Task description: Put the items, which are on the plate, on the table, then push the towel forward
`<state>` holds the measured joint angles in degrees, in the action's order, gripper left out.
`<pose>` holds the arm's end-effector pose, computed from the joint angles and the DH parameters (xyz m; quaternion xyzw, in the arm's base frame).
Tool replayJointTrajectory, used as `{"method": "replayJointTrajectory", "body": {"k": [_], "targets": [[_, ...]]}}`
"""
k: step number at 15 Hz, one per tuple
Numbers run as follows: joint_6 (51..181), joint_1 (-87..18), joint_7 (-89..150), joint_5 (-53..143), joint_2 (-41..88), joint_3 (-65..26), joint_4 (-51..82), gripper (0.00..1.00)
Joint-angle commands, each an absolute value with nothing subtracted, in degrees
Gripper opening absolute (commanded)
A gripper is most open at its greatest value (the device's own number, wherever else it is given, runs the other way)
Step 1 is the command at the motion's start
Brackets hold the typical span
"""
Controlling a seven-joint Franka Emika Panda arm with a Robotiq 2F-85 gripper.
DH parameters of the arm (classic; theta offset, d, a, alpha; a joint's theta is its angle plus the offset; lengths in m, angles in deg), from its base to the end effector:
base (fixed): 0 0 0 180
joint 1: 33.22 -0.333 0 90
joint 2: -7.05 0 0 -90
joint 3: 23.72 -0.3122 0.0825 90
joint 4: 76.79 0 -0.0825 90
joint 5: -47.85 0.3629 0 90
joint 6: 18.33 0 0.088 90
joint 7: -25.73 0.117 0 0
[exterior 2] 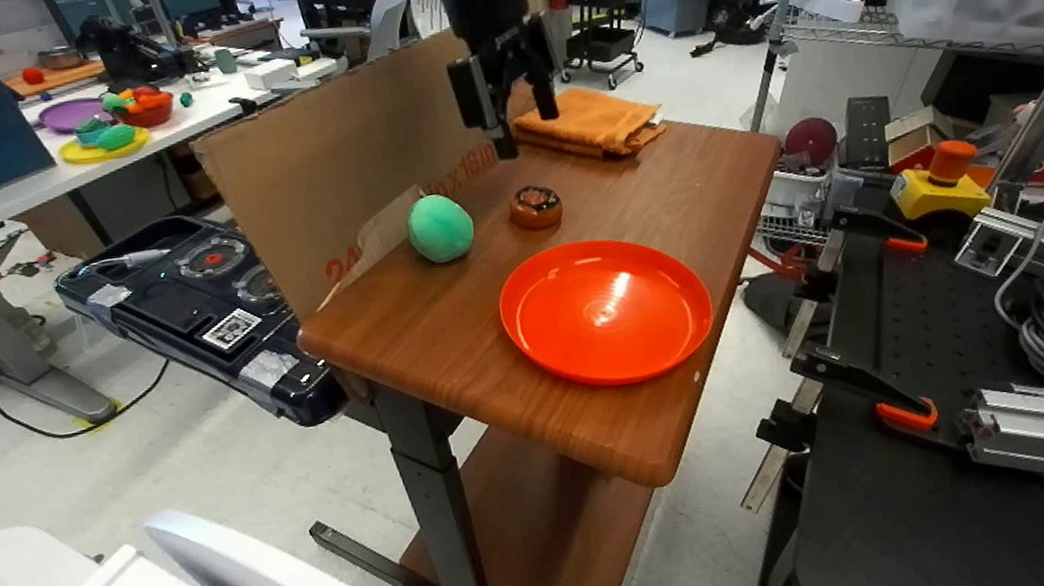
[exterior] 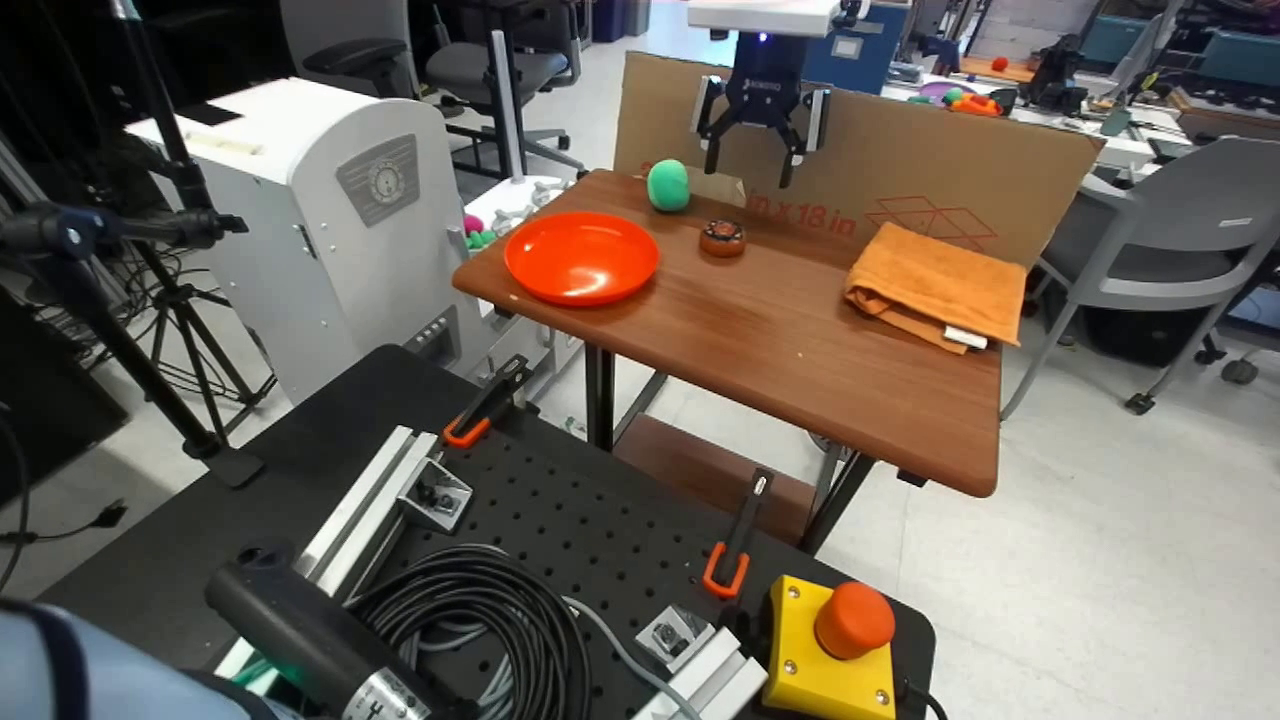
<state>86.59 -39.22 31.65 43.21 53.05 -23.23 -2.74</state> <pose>0.6893 0.0604 0.2446 0.9904 0.0128 -0.1268 0.0535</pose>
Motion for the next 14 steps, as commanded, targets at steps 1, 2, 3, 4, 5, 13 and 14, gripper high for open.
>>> {"method": "replayJointTrajectory", "body": {"k": [1, 2, 3, 4, 5, 13, 14], "targets": [[82.74, -33.59, 23.79, 45.61, 48.41, -23.9, 0.57, 1.0], [81.41, -32.25, 22.15, 45.62, 48.73, -23.59, -0.55, 1.0], [80.42, -31.12, 21.01, 45.47, 49.23, -23.31, -1.79, 1.0], [78.61, -30.0, 19.08, 45.51, 49.7, -23.48, -2.94, 1.0], [77.48, -29.49, 18.4, 44.92, 50.28, -23.23, -4.09, 1.0], [73.42, -33.41, 20.0, 35.13, 54.0, -21.41, -11.61, 1.0], [73.23, -33.92, 20.05, 33.82, 55.14, -20.94, -13.01, 1.0]]}}
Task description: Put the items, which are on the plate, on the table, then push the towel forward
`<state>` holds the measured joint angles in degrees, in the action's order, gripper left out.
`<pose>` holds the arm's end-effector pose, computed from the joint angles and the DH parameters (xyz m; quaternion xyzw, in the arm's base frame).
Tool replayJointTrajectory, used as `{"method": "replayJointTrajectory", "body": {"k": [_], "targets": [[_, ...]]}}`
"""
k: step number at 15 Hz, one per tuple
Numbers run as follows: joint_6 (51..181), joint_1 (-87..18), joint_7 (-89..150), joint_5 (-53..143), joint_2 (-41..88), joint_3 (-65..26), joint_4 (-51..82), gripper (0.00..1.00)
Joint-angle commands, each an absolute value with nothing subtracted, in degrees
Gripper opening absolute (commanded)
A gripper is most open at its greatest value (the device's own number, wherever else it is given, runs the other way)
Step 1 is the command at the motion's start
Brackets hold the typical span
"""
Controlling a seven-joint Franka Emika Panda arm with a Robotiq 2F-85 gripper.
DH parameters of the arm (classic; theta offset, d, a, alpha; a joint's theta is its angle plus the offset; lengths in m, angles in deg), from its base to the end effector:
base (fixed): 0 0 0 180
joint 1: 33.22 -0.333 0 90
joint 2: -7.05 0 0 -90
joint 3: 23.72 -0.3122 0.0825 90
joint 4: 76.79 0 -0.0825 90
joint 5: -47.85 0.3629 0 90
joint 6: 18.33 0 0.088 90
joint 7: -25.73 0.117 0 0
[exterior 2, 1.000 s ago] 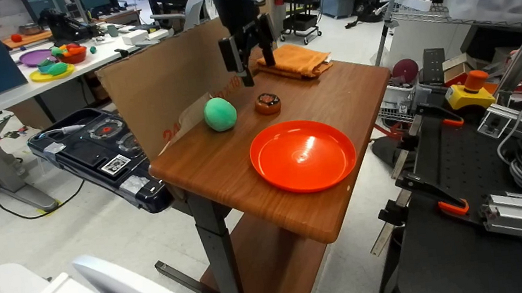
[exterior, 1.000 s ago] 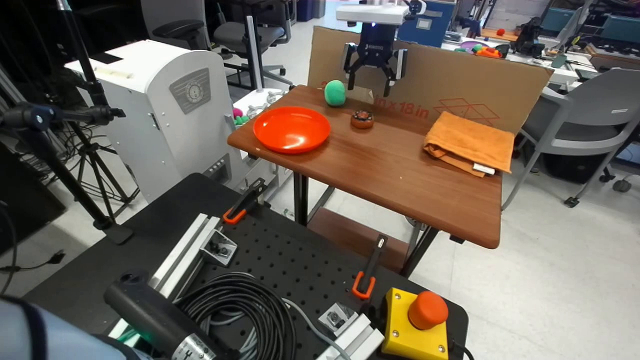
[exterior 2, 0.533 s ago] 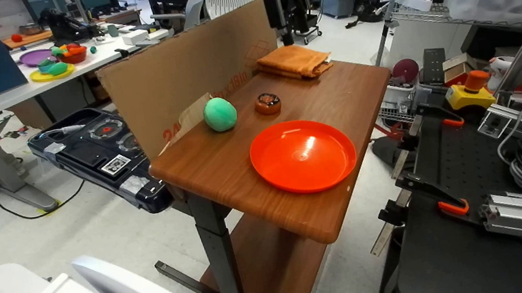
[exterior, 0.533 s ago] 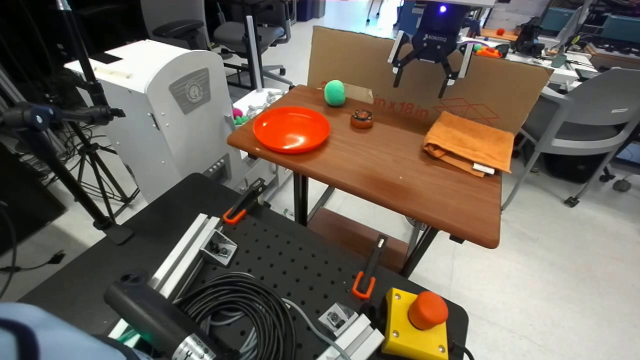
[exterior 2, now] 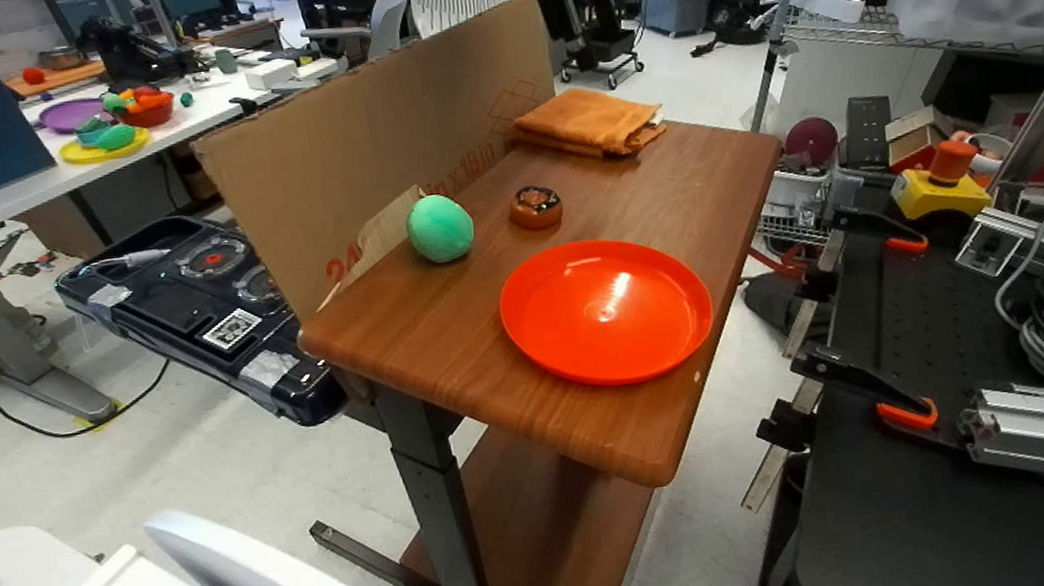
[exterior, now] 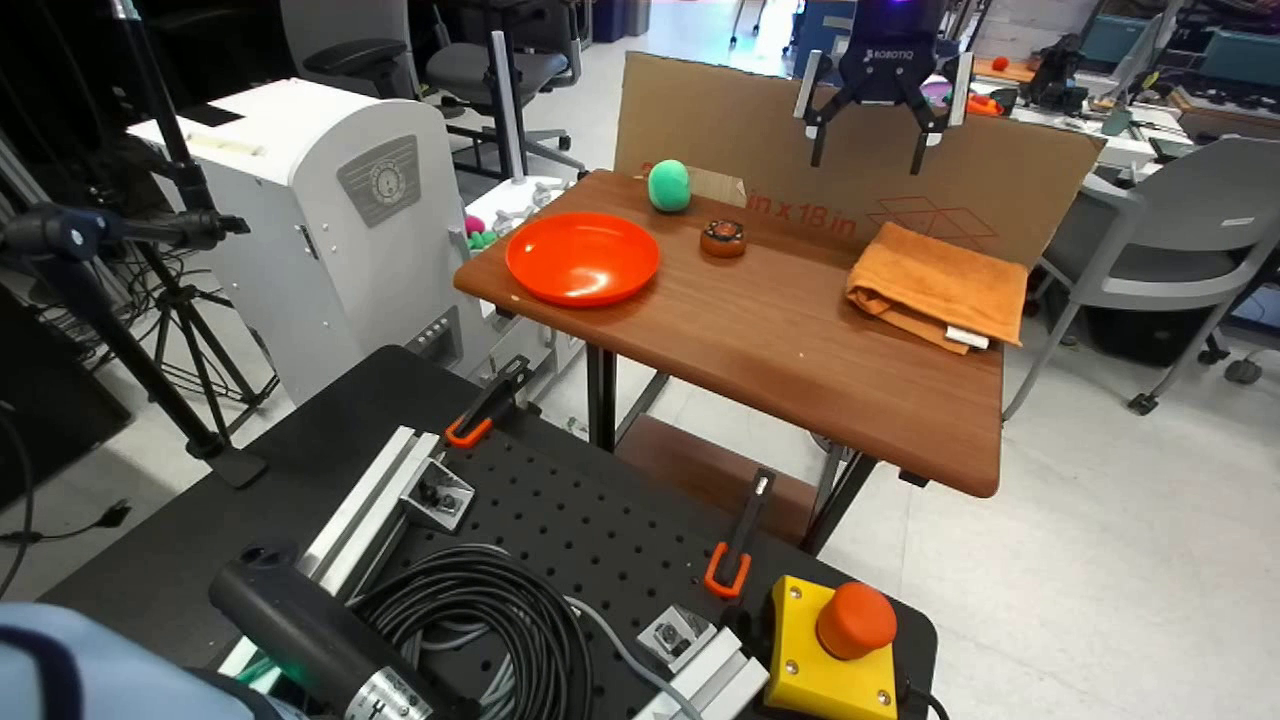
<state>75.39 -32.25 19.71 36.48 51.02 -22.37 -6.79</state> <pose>0.6830 -0.0458 0.2906 0.9774 0.0571 -0.1819 0.0918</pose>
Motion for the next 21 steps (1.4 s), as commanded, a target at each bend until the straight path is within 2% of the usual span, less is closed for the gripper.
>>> {"method": "replayJointTrajectory", "body": {"k": [1, 13, 21], "targets": [[72.86, -33.9, 19.91, 33.34, 56.41, -20.76, -14.58, 1.0], [80.46, -30.02, 24.42, 33.97, 66.43, -17.05, -26.22, 1.0], [78.94, -30.91, 28.54, 32.51, 76.26, -14.79, -36.54, 1.0]]}}
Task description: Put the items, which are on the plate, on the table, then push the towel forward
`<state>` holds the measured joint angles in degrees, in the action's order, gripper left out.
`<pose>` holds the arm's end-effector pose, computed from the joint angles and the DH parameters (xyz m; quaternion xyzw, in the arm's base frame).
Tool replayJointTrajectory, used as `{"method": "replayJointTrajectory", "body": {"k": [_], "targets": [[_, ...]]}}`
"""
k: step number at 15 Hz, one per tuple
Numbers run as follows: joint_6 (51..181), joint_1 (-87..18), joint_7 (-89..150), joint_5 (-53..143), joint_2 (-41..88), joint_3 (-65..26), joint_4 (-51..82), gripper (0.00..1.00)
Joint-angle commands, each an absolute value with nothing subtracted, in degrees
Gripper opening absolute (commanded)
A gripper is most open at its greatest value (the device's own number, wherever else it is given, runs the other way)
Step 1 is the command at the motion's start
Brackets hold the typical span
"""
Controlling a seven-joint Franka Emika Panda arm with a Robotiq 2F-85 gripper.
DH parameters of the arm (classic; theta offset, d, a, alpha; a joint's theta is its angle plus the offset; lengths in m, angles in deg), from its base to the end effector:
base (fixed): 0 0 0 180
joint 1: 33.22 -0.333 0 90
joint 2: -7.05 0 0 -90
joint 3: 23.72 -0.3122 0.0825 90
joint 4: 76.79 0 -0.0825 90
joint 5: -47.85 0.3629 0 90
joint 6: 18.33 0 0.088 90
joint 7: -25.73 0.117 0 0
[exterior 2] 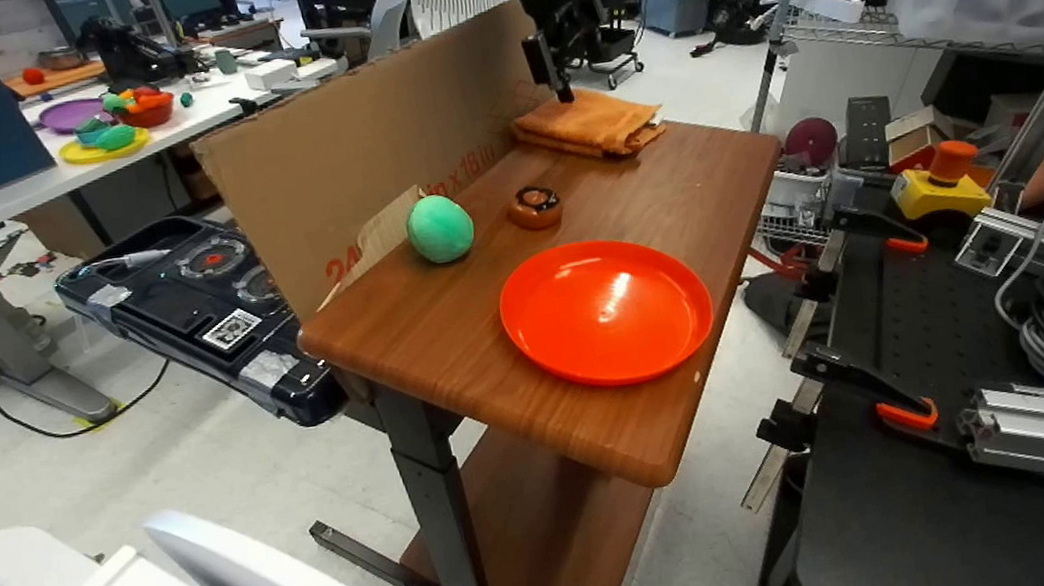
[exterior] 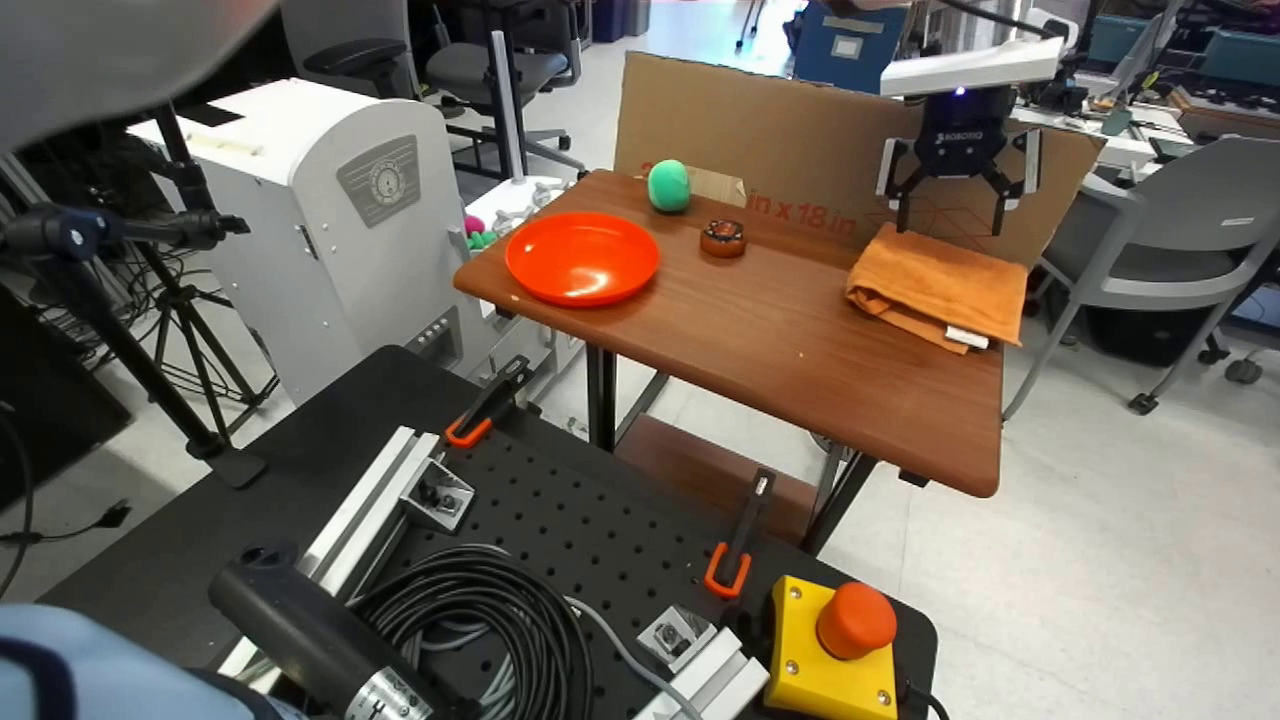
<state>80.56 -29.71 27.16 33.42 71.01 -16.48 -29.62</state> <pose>0.7381 -0.1257 0.2181 0.9775 -0.0430 -0.1139 0.1721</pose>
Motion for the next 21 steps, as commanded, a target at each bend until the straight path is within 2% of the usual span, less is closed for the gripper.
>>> {"method": "replayJointTrajectory", "body": {"k": [1, 8, 16, 21], "targets": [[78.63, -30.97, 29.09, 32.7, 77.67, -14.55, -37.85, 1.0], [72.07, -25.72, 34.04, 42.77, 85.66, -18.09, -42.95, 1.0], [64.25, -24.26, 31.52, 52.05, 82.68, -24.45, -36.74, 1.0], [58.94, -24.2, 35.75, 51.82, 79.65, -24.33, -32.31, 1.0]]}}
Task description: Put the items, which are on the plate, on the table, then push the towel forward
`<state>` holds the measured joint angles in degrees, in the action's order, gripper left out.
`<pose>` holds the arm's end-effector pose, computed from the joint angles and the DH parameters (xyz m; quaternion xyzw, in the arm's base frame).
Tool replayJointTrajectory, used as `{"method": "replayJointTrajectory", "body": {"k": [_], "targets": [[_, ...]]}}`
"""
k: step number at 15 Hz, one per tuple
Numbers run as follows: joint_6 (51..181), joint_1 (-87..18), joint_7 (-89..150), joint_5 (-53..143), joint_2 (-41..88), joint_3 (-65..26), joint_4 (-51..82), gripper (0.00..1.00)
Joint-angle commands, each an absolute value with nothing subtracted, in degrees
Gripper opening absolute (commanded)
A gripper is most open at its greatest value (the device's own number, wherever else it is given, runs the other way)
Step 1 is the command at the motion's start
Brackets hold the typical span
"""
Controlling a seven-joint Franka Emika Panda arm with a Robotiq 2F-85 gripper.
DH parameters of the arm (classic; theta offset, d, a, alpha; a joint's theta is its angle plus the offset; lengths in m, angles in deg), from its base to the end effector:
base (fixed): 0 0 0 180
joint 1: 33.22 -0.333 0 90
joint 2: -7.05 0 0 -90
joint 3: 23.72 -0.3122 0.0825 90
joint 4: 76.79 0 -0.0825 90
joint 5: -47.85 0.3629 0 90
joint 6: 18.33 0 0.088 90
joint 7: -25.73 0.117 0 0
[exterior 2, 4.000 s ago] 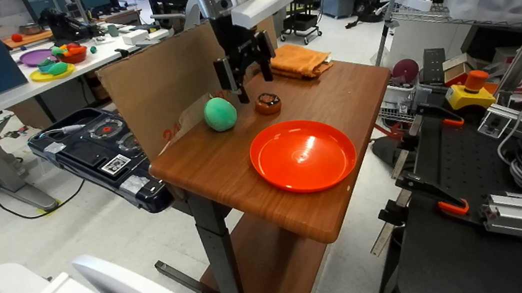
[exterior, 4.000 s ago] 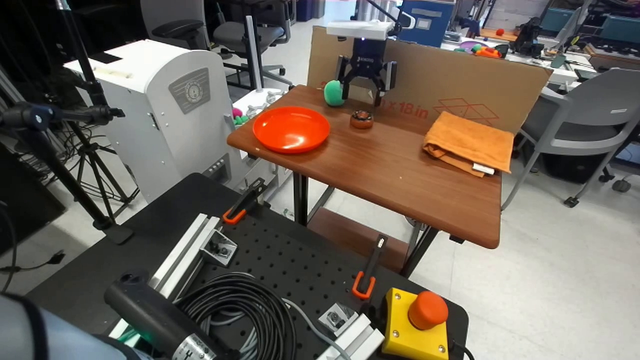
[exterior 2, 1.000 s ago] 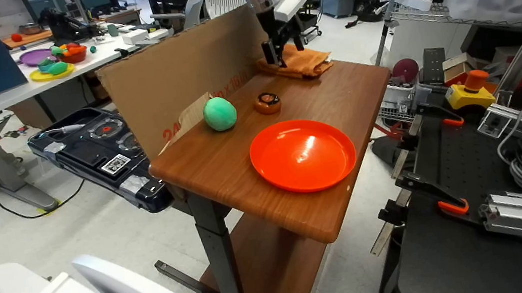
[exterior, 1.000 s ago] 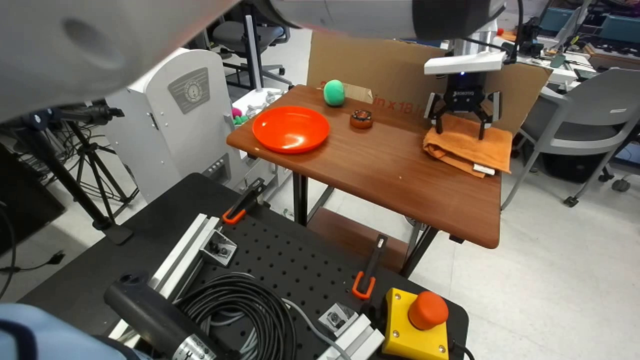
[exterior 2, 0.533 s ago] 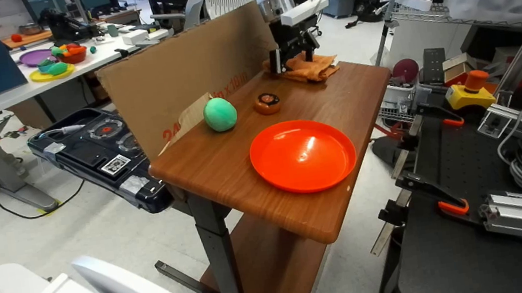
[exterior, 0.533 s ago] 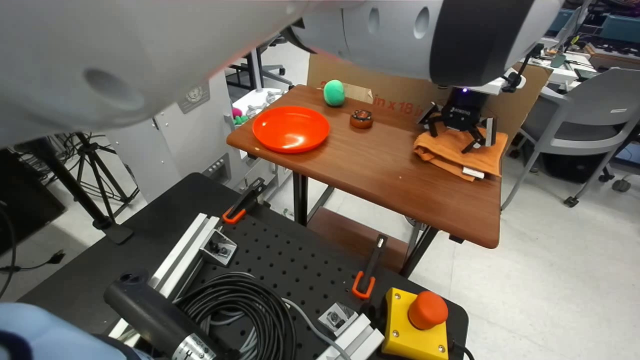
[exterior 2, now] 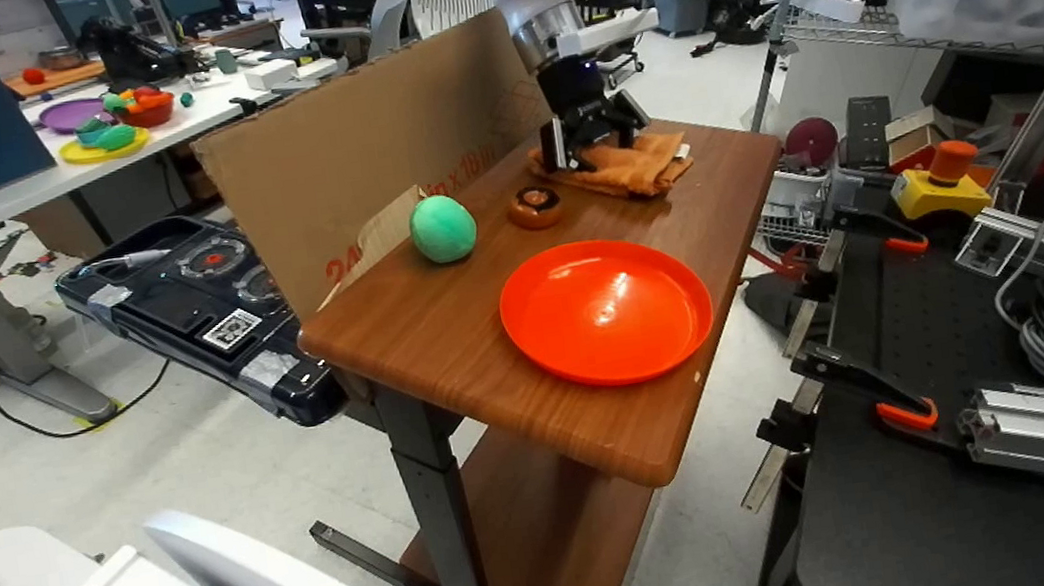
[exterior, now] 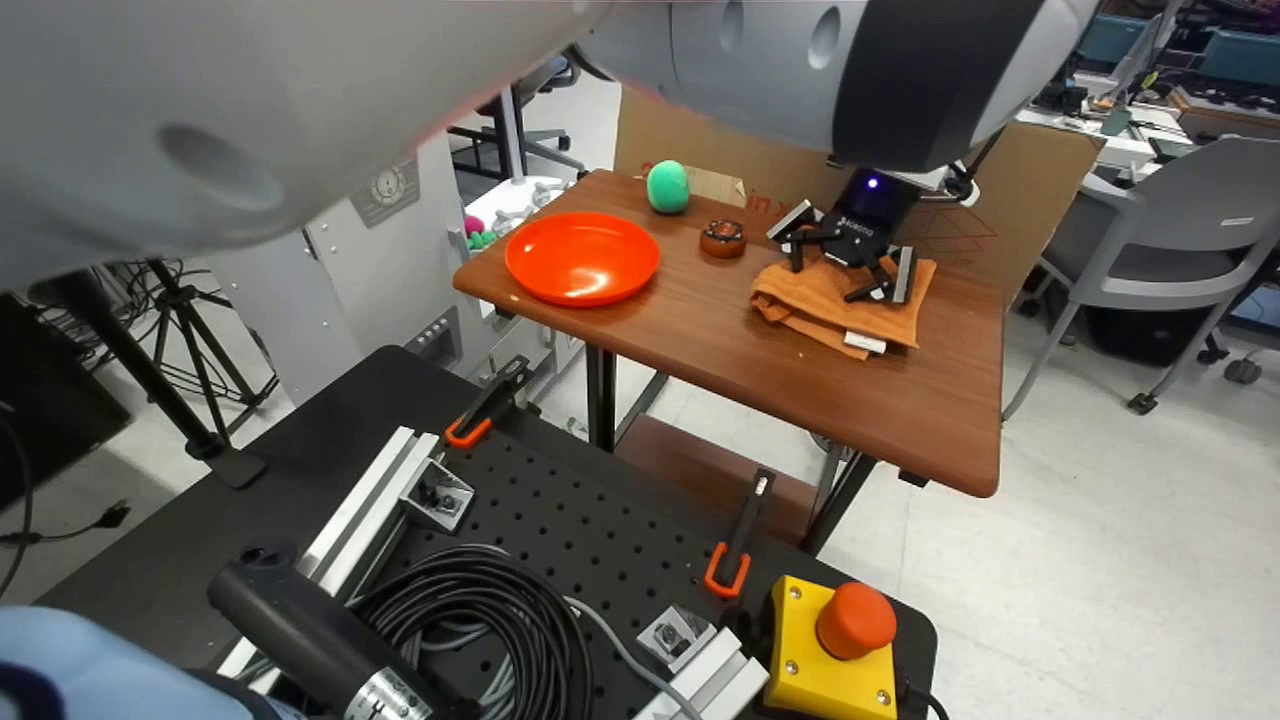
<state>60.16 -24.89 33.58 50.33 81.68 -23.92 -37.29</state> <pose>0.6849 -0.0931 0.1169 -0.9421 0.1353 0.3059 0.0243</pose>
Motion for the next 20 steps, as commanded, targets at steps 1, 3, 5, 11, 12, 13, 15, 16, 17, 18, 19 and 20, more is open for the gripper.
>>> {"method": "replayJointTrajectory", "body": {"k": [1, 3, 5, 11, 12, 13, 15, 16, 17, 18, 19, 20], "targets": [[58.83, -23.98, 36.04, 51.83, 78.73, -24.22, -30.92, 1.0], [59.38, -23.61, 36.38, 51.75, 76.46, -24.1, -27.12, 1.0], [59.75, -23.45, 35.58, 51.53, 73.51, -24.26, -22.07, 1.0], [63.61, -24.7, 33.06, 50.2, 62.96, -24.49, -5.63, 1.0], [65.03, -25.1, 33.0, 49.8, 61.06, -24.31, -2.95, 1.0], [66.7, -25.47, 33.04, 49.38, 59.08, -24.14, -0.21, 1.0], [70.82, -27.34, 32.26, 49.15, 54.78, -22.34, 4.46, 1.0], [72.54, -28.06, 32.37, 48.28, 52.22, -21.94, 6.87, 1.0], [74.04, -28.98, 32.09, 47.0, 48.87, -21.55, 9.9, 1.0], [74.63, -29.79, 31.69, 45.86, 45.72, -21.44, 12.29, 1.0], [76.56, -30.68, 31.25, 44.22, 42.86, -21.29, 14.75, 1.0], [78.35, -31.38, 30.87, 43.06, 39.73, -21.5, 17.28, 1.0]]}}
